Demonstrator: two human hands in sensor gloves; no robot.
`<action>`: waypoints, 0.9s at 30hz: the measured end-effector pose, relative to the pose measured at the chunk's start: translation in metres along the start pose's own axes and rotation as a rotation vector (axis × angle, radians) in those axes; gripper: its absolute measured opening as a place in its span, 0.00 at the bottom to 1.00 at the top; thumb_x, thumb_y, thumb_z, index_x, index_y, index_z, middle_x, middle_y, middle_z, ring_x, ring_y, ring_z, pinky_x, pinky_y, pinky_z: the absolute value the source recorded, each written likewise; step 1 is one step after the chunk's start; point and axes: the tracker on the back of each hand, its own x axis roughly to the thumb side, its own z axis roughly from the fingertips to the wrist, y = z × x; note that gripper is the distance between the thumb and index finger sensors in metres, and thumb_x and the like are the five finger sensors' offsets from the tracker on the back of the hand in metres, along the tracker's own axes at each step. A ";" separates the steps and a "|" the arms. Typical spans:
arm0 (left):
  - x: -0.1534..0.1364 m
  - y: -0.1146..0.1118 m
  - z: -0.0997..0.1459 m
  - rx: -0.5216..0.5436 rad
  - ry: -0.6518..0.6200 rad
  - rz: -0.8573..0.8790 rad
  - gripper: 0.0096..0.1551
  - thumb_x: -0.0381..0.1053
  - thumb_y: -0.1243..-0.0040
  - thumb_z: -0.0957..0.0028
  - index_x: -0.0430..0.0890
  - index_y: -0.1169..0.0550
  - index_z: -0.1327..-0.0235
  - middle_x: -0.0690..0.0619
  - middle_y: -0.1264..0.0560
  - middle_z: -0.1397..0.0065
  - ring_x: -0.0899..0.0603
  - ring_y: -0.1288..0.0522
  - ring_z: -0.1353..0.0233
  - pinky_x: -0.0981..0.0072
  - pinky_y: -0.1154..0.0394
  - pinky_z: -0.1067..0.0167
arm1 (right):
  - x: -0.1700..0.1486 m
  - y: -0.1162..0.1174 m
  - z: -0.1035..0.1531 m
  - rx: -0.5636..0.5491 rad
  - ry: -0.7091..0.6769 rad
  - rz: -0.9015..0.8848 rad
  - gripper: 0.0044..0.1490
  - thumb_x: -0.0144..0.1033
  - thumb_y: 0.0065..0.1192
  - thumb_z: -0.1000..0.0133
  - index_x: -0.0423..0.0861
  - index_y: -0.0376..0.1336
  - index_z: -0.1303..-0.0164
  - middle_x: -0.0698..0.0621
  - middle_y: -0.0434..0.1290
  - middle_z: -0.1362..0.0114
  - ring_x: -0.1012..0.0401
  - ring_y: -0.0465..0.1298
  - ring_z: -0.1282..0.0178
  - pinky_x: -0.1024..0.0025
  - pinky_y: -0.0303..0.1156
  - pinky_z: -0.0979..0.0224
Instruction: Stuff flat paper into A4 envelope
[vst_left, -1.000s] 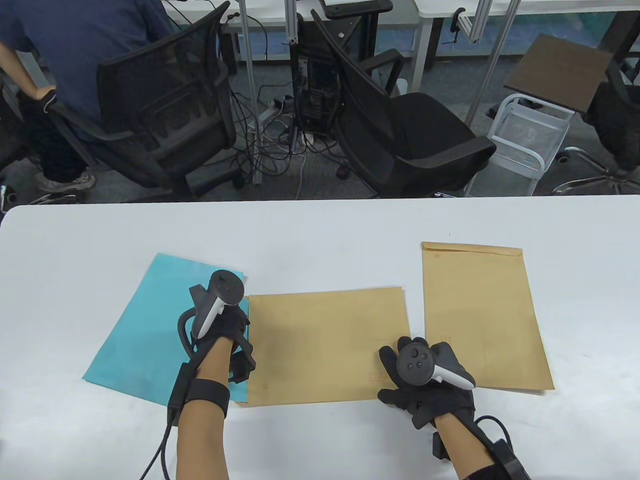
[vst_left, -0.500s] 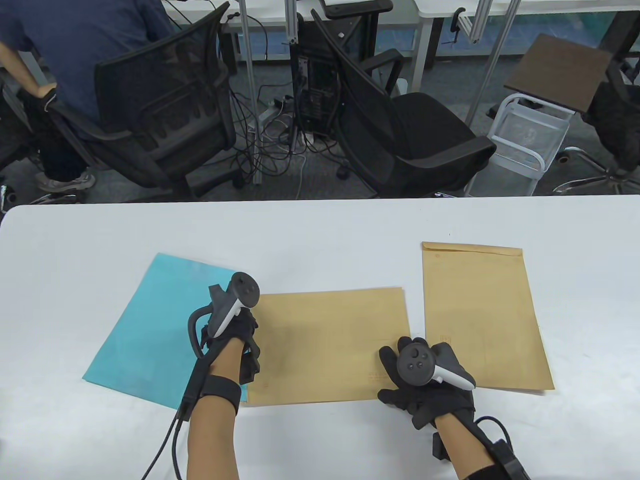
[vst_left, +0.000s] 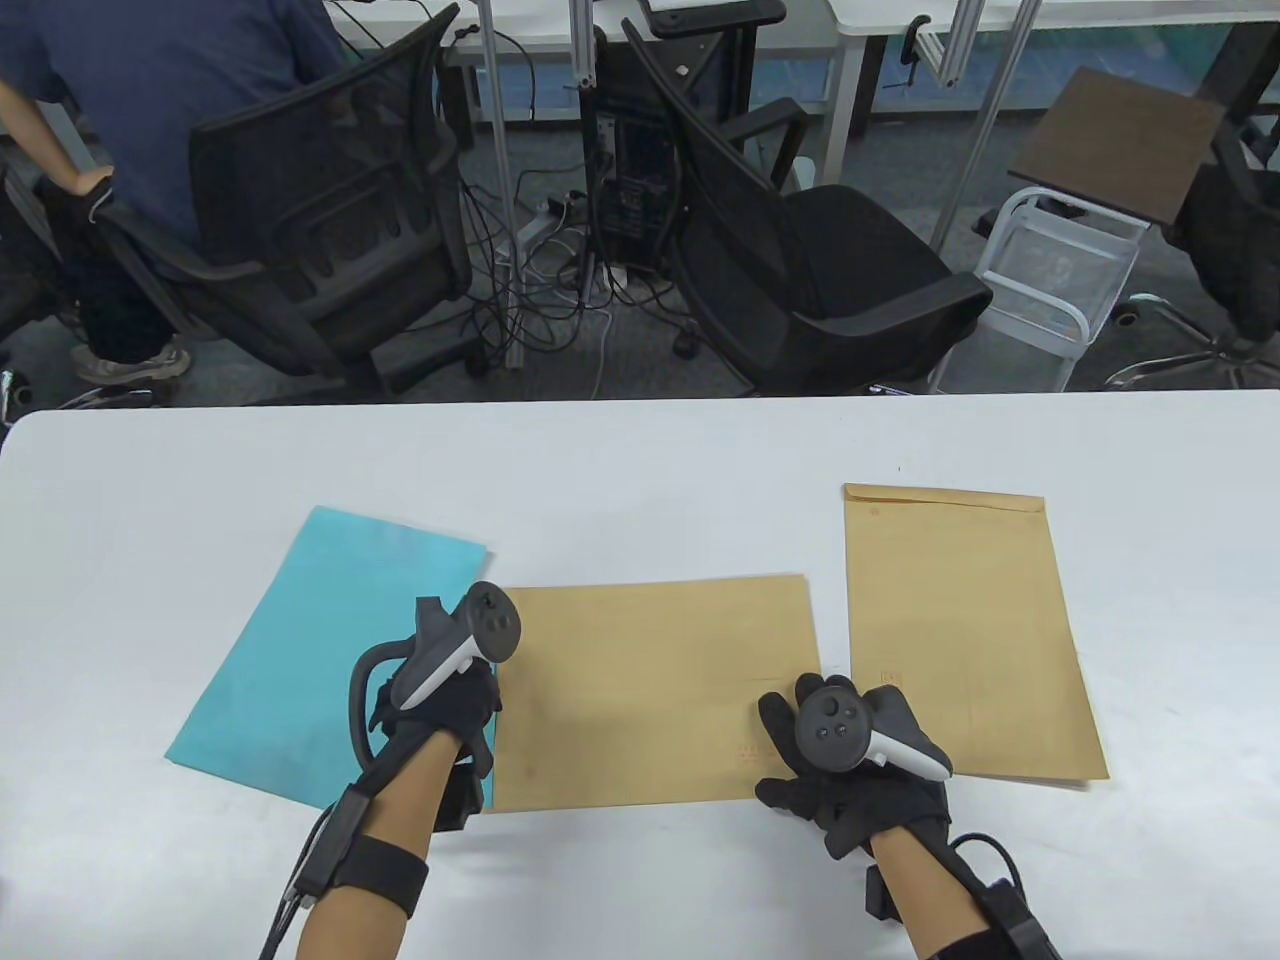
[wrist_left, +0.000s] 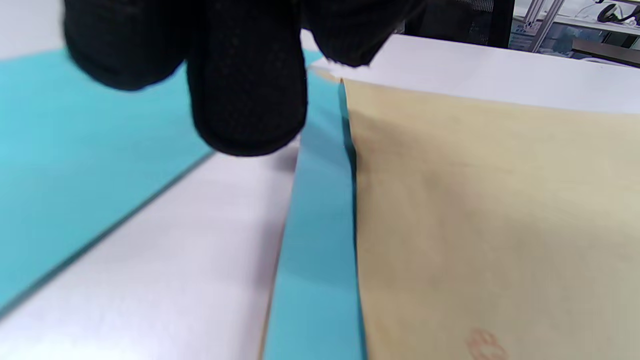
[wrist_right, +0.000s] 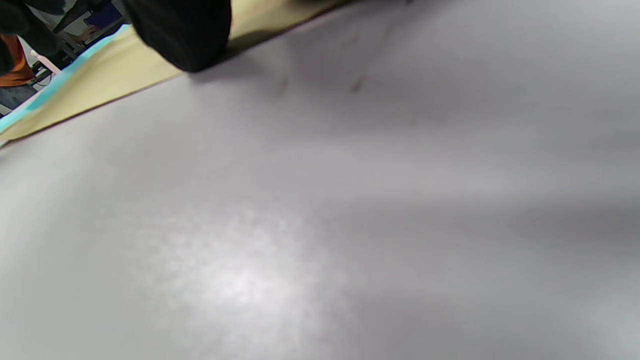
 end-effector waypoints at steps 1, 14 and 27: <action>0.001 -0.003 -0.001 -0.008 0.005 0.006 0.40 0.43 0.43 0.45 0.34 0.42 0.21 0.29 0.28 0.30 0.42 0.15 0.55 0.51 0.21 0.55 | 0.000 0.000 0.000 0.000 0.000 0.000 0.55 0.50 0.53 0.34 0.41 0.28 0.13 0.29 0.21 0.19 0.30 0.19 0.24 0.19 0.18 0.39; 0.016 -0.026 -0.011 -0.109 -0.048 0.075 0.45 0.46 0.40 0.47 0.34 0.46 0.21 0.24 0.31 0.31 0.44 0.16 0.53 0.52 0.21 0.53 | -0.004 0.000 0.001 -0.002 -0.036 -0.054 0.55 0.47 0.55 0.35 0.42 0.29 0.13 0.29 0.20 0.20 0.31 0.17 0.25 0.20 0.16 0.39; -0.003 -0.018 0.009 -0.032 -0.034 0.259 0.53 0.52 0.37 0.49 0.31 0.49 0.22 0.26 0.32 0.29 0.42 0.17 0.52 0.48 0.22 0.52 | -0.005 0.001 0.000 0.002 -0.030 -0.051 0.54 0.47 0.55 0.35 0.43 0.29 0.13 0.31 0.19 0.20 0.32 0.17 0.25 0.21 0.16 0.39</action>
